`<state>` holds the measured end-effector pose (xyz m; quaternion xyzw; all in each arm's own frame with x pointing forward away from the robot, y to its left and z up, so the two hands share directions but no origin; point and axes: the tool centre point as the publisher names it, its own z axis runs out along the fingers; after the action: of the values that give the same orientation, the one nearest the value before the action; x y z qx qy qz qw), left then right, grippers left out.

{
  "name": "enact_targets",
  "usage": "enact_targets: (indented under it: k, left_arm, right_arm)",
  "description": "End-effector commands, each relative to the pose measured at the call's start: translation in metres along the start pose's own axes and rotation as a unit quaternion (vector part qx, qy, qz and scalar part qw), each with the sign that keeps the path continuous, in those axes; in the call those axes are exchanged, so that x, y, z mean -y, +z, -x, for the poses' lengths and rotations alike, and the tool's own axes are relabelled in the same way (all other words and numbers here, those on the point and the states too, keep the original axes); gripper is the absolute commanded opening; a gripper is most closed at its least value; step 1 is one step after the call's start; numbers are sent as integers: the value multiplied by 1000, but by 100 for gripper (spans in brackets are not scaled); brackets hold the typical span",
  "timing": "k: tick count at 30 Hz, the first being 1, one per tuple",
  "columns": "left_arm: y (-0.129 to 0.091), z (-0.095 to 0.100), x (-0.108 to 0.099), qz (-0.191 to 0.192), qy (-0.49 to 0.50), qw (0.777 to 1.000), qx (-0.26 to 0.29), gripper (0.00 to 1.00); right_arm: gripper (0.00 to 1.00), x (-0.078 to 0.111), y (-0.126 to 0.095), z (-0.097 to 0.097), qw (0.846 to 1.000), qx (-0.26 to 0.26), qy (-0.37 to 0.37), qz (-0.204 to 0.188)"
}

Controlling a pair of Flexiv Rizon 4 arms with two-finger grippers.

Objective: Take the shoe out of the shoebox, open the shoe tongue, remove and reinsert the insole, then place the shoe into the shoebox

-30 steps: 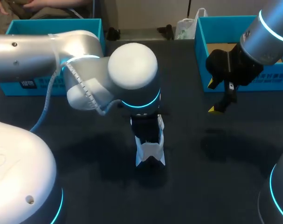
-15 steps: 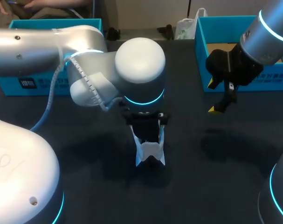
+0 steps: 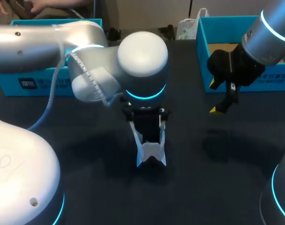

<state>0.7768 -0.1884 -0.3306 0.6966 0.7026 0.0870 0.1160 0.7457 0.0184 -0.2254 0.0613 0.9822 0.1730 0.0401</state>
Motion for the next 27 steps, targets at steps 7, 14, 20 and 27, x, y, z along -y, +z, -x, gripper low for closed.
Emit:
enact_targets:
  k: [7,14,20,27]
  left_arm:
    - [-7,7,-33,4,-8,1000,-1,100]
    - [-23,6,-56,18,-8,1000,8,94]
    - [-34,6,-65,25,-10,999,17,44]
    - [-36,4,-52,16,-5,1000,21,39]
  right_arm:
    - [100,0,1,0,1000,1,1,-1]
    - [100,0,1,0,1000,1,1,-1]
    - [100,0,1,0,1000,1,1,-1]
    - [100,0,1,0,1000,1,1,-1]
